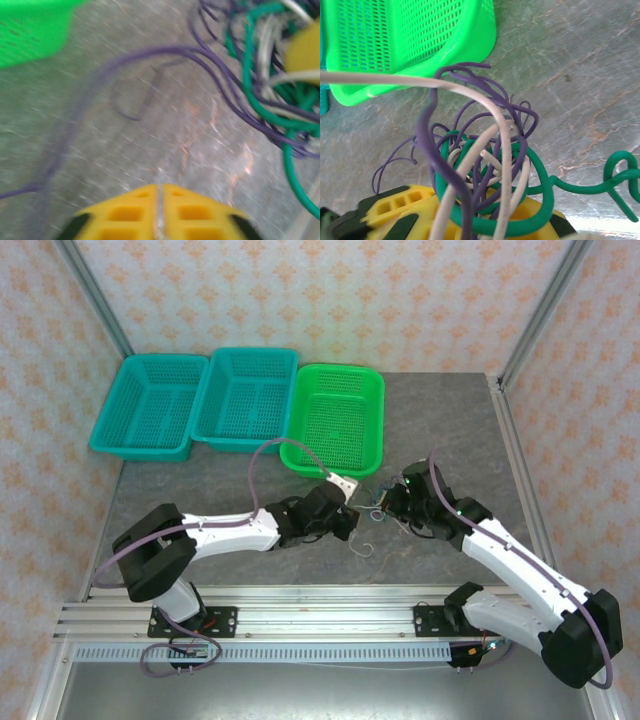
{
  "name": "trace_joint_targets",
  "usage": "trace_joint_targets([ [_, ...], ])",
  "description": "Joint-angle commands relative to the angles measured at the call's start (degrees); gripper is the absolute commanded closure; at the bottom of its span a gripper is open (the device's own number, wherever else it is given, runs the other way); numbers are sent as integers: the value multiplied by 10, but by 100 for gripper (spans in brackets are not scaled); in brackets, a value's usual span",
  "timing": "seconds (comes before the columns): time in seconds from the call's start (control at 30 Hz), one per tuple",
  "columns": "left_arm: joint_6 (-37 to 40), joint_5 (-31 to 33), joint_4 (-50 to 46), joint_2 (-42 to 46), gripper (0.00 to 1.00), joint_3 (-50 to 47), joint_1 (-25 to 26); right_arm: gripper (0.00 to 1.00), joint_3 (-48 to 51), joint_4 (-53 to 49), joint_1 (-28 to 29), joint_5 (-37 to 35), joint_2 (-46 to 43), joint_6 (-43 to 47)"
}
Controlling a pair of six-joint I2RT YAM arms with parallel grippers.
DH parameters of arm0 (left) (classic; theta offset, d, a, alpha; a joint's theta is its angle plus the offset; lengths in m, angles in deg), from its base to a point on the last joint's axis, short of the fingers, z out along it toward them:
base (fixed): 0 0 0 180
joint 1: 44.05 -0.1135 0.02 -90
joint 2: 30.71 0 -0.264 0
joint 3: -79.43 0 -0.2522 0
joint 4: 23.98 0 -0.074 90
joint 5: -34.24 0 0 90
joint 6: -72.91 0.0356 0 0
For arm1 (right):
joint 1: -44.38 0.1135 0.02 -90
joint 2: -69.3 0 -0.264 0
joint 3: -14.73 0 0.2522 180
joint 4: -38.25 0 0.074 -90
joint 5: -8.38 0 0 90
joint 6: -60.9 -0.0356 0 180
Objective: Untangle the cables
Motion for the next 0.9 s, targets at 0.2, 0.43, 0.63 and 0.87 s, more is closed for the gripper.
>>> trace_joint_targets([
  [0.2, -93, 235, -105, 145, 100, -84, -7, 94, 1, -102, -103, -170, -7, -37],
  [0.43, -156, 280, -229, 286, 100, -148, -44, 83, 49, -59, -236, -130, 7, -27],
  [0.63, -203, 297, -346, 400, 100, -174, -122, 84, 61, -36, -320, -101, 29, -21],
  [0.87, -213, 307, -451, 480, 100, -157, -191, 89, 72, -5, -365, -73, 45, -26],
])
